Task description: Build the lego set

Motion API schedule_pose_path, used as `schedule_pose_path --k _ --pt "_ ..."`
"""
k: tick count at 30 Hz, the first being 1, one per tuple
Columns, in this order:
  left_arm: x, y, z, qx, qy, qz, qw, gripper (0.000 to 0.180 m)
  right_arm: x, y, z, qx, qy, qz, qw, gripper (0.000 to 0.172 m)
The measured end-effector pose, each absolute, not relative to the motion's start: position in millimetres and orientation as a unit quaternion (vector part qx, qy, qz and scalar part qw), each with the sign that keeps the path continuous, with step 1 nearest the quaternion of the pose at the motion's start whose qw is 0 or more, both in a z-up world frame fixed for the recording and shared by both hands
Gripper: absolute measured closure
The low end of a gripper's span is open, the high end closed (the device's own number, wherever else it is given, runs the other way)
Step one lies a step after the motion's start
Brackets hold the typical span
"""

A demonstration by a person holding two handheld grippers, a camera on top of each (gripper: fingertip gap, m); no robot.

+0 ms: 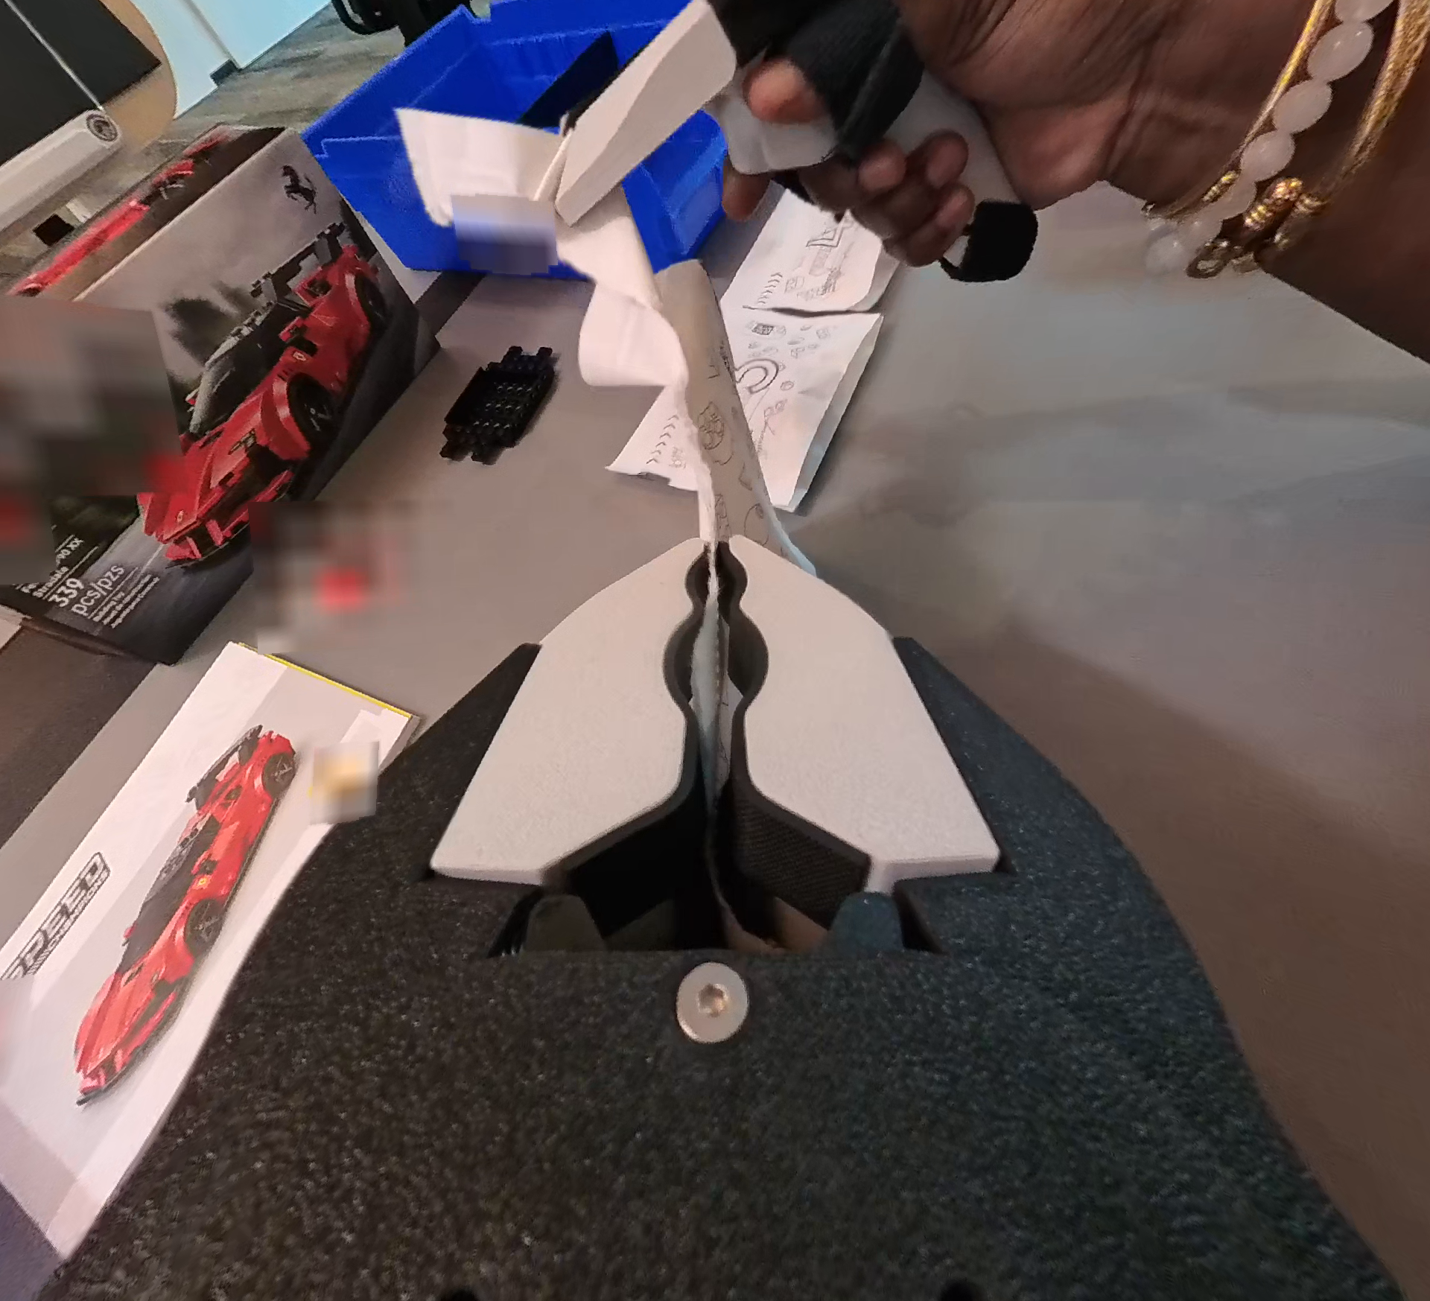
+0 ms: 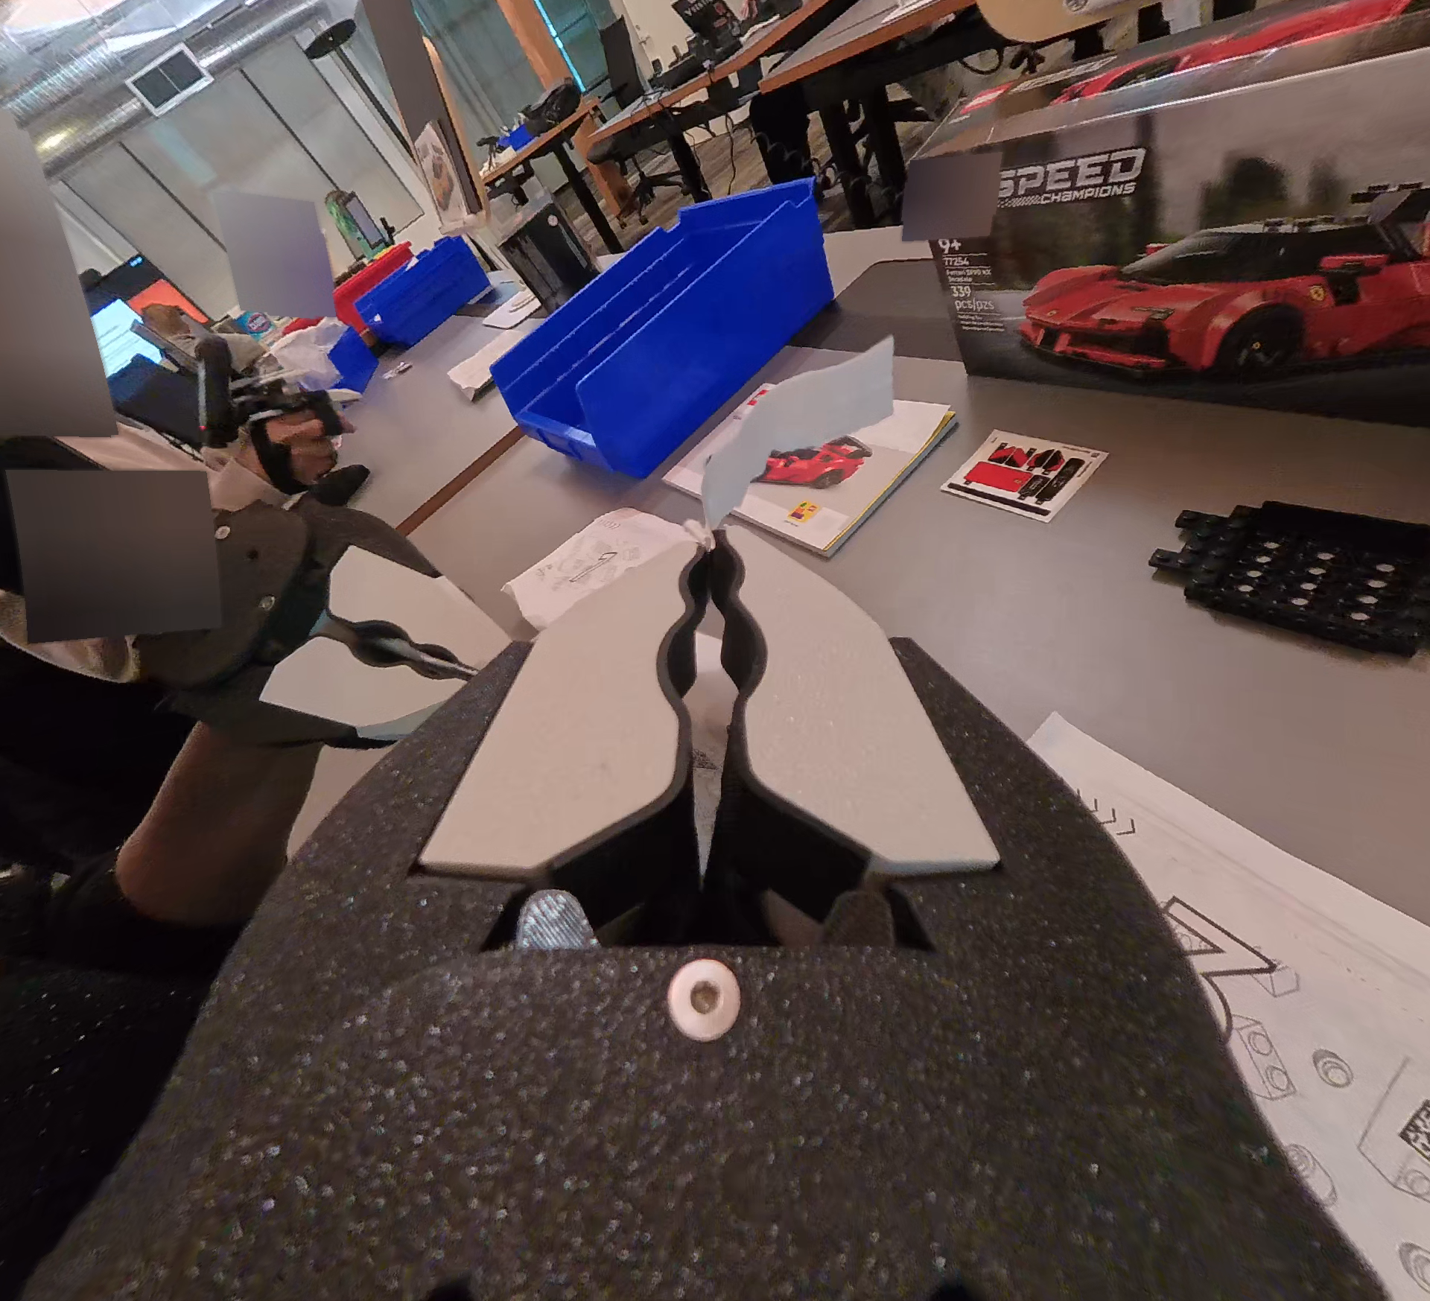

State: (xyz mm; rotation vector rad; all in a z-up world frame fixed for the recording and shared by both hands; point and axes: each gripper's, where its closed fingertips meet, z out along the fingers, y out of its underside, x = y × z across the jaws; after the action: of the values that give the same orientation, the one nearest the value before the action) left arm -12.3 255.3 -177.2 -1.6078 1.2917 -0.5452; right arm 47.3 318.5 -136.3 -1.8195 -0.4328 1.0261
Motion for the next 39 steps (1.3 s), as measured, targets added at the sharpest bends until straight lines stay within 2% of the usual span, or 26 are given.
schedule_pose_path --k 39 --pt "-14.5 250.8 -180.3 -0.656 0.541 -0.225 0.476 0.180 103.6 333.0 -124.3 -0.746 -0.132 0.380 0.531 0.172"
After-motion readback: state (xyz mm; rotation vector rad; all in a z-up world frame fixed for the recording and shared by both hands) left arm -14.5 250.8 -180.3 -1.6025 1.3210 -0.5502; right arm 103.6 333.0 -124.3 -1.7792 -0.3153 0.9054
